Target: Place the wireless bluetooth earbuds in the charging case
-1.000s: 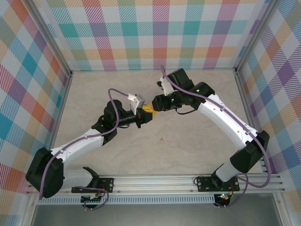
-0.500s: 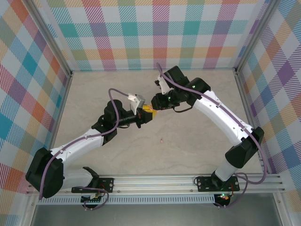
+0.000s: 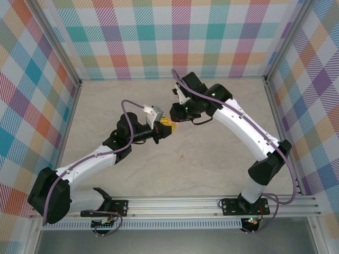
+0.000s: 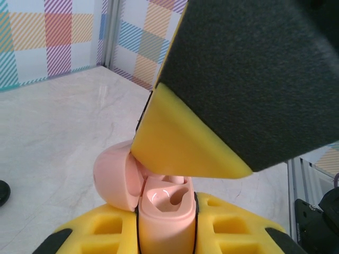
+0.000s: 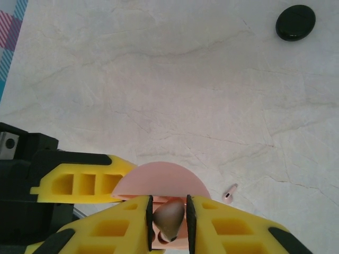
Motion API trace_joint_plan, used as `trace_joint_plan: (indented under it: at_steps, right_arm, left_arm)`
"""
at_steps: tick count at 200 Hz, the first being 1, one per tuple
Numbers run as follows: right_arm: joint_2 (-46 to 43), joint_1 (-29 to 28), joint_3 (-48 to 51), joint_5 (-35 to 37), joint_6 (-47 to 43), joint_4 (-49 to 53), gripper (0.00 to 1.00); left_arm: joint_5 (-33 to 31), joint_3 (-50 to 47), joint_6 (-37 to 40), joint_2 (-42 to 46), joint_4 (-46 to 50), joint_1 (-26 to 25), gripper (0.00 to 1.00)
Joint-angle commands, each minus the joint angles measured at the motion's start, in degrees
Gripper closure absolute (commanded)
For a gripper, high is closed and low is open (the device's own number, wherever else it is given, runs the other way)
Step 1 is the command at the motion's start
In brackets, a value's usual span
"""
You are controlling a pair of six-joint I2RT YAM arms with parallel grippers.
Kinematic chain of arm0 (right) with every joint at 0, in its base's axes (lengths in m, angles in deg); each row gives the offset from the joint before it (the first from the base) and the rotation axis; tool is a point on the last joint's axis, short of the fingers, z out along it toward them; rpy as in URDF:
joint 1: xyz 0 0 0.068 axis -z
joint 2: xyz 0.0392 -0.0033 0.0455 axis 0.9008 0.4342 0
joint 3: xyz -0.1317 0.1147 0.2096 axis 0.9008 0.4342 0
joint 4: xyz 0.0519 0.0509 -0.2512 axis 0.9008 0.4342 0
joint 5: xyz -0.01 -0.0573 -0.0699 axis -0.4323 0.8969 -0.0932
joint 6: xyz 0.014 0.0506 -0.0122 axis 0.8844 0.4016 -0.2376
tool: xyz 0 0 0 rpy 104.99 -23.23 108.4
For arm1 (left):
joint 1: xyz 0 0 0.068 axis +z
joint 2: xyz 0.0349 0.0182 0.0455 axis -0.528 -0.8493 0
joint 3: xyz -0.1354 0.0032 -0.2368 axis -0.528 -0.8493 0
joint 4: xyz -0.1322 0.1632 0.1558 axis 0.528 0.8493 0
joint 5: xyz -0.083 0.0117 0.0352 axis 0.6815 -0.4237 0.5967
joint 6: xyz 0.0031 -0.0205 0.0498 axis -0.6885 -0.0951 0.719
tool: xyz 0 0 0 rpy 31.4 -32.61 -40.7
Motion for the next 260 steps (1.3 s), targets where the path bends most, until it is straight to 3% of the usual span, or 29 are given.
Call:
trace_joint_plan:
  at_steps: [1, 75, 142, 182, 222, 260]
  right_arm:
    - [1.5, 0.5, -1.3, 6.1, 1.5, 6.0, 0.74]
    - [1.3, 0.2, -1.0, -0.1, 0.9, 3.0, 0.7]
    - [-1.7, 0.2, 1.1, -3.7, 0.6, -1.3, 0.57]
    - [-4.7, 0.2, 3.7, -6.5, 0.0, -5.3, 0.55]
    - [-7.9, 0.2, 6.2, -5.4, 0.5, -8.1, 0.53]
    - [-10.7, 0.8, 8.5, 0.2, 1.3, -7.9, 0.54]
  left_arm:
    - [-1.2, 1.1, 1.3, 3.1, -4.5, -0.3, 0.92]
    - [-0.6, 1.1, 0.9, 2.7, -4.7, -0.3, 0.92]
    - [-0.7, 1.5, 0.2, 1.4, -3.2, -0.2, 0.91]
    - [-0.5, 2.0, 0.2, 0.1, -2.4, -0.3, 0.91]
    - [-0.6, 2.0, 0.1, -0.6, -2.2, -0.2, 0.91]
    - [-0.6, 2.0, -0.1, -0.1, -2.2, -0.3, 0.92]
